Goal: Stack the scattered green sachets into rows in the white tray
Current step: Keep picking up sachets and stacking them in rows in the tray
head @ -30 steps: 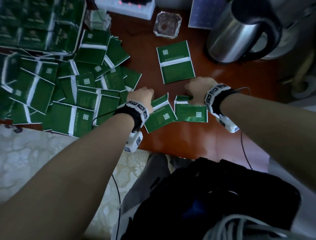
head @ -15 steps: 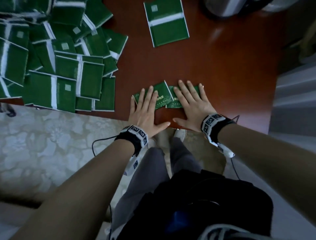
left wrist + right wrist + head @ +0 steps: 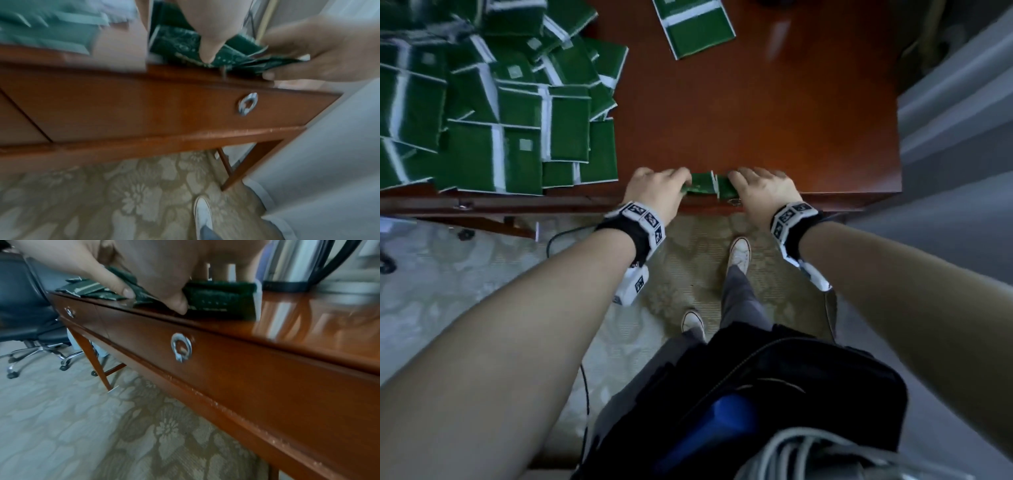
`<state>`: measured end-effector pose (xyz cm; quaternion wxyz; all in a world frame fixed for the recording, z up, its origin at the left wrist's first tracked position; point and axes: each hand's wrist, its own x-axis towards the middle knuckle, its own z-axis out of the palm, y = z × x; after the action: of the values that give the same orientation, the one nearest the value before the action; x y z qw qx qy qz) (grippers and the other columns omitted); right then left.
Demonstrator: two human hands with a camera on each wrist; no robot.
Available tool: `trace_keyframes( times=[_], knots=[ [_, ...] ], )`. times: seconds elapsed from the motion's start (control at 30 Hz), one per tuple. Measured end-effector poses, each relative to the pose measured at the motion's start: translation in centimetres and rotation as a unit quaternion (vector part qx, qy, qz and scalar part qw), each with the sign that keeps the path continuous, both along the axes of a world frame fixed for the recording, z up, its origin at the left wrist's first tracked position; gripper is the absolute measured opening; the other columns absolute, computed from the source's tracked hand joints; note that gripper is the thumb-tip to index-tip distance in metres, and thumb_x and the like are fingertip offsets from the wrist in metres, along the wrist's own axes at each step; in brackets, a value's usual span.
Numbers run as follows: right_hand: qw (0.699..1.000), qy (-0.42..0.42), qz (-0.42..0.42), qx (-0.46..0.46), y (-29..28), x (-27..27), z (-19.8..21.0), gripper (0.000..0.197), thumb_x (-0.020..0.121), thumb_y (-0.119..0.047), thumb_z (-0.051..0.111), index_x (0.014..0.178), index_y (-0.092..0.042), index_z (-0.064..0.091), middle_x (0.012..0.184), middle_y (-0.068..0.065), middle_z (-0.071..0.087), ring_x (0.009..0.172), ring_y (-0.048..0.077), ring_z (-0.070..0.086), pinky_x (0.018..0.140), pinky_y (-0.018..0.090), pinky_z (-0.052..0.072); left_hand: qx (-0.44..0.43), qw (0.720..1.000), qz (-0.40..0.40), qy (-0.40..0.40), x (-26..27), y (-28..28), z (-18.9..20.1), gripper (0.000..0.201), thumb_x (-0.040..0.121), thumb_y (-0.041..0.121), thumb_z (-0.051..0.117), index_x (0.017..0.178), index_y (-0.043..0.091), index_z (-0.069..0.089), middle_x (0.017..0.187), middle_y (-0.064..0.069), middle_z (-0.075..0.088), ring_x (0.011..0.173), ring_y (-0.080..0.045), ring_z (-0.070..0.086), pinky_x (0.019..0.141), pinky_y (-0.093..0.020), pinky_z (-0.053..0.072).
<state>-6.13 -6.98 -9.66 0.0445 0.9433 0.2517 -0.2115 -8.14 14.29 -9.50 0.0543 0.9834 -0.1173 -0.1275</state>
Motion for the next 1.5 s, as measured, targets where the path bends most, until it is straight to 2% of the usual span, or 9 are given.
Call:
trace_keyframes(
  times=[0.1,0.2,0.37,0.5,0.63,0.8,0.93,1.27,1.5],
  knots=[
    [1.000,0.000,-0.017,-0.020,1.5,-0.9,5.2,0.044,0.092,-0.007,0.053,0.134,-0.012,0.040,0.099,0.008,0.058,0.088,0.032,0.061,0.066,0.038,0.046,0.023,1.000,0.013,0.017,-0.9,1.5,4.7,0.025,0.101,0.027,0.050,0.124,0.019,0.052,0.092,-0.010,0.068,0.079,-0.034,0.064,0.059,-0.034,0.044],
    [0.999,-0.003,-0.044,-0.026,3.3,-0.4,9.7,0.036,0.093,0.000,0.045,0.127,-0.011,0.044,0.078,0.004,0.048,0.071,0.029,0.055,0.060,0.038,0.048,0.047,0.998,0.044,0.025,-1.2,3.9,10.1,0.022,0.100,0.020,0.050,0.122,0.017,0.051,0.077,-0.009,0.055,0.070,-0.031,0.056,0.058,-0.036,0.046],
    [0.997,-0.038,-0.060,-0.030,7.8,1.8,16.3,0.034,0.081,-0.004,0.066,0.110,-0.015,0.053,0.077,0.004,0.053,0.068,0.028,0.059,0.064,0.039,0.057,0.070,0.995,0.066,-0.006,-1.0,8.2,18.8,0.027,0.100,0.013,0.049,0.127,0.013,0.050,0.086,-0.012,0.057,0.070,-0.028,0.055,0.057,-0.034,0.044],
    [0.999,-0.044,-0.016,-0.017,12.5,2.8,19.8,0.021,0.091,-0.012,0.059,0.112,-0.010,0.057,0.105,0.012,0.064,0.092,0.033,0.064,0.074,0.034,0.053,0.071,0.994,0.086,-0.018,-1.7,11.1,22.3,0.038,0.100,0.008,0.048,0.138,0.013,0.046,0.098,-0.013,0.060,0.074,-0.026,0.051,0.061,-0.032,0.040],
    [0.997,-0.070,0.013,-0.017,17.0,3.6,21.6,0.027,0.098,-0.010,0.051,0.124,-0.005,0.056,0.117,0.018,0.062,0.104,0.034,0.063,0.070,0.032,0.044,0.068,0.992,0.104,-0.007,-1.6,14.4,22.9,0.045,0.098,0.005,0.048,0.142,0.016,0.044,0.103,-0.012,0.062,0.076,-0.025,0.053,0.062,-0.031,0.040],
    [0.998,-0.059,0.023,-0.008,22.7,6.2,21.3,0.024,0.094,-0.007,0.056,0.117,-0.006,0.061,0.108,0.014,0.067,0.084,0.028,0.062,0.066,0.032,0.052,0.070,0.989,0.133,-0.008,0.8,19.5,22.2,0.040,0.097,0.003,0.048,0.136,0.013,0.048,0.089,-0.006,0.054,0.064,-0.017,0.049,0.049,-0.027,0.035],
    [0.997,-0.054,0.040,0.038,27.6,10.2,20.5,0.023,0.095,-0.007,0.048,0.116,-0.006,0.058,0.110,0.016,0.062,0.091,0.033,0.063,0.074,0.035,0.054,0.080,0.987,0.140,0.006,4.0,24.3,22.5,0.052,0.099,0.003,0.047,0.148,0.020,0.040,0.119,-0.015,0.060,0.072,-0.019,0.050,0.054,-0.024,0.037],
    [0.997,-0.042,0.030,0.065,39.9,20.5,20.8,0.032,0.097,-0.010,0.050,0.129,-0.006,0.054,0.120,0.018,0.060,0.107,0.034,0.061,0.080,0.034,0.049,0.092,0.983,0.161,0.006,14.0,38.6,23.6,0.048,0.098,0.006,0.053,0.143,0.024,0.050,0.131,-0.011,0.062,0.113,-0.027,0.060,0.088,-0.030,0.048],
    [0.998,0.016,0.046,0.039,48.0,22.8,18.1,0.030,0.098,-0.006,0.045,0.126,-0.002,0.055,0.113,0.020,0.062,0.101,0.035,0.061,0.080,0.039,0.054,0.078,0.982,0.166,0.048,16.8,47.1,20.2,0.050,0.096,0.001,0.048,0.141,0.023,0.052,0.110,-0.017,0.067,0.096,-0.031,0.064,0.082,-0.036,0.055]
  ],
)
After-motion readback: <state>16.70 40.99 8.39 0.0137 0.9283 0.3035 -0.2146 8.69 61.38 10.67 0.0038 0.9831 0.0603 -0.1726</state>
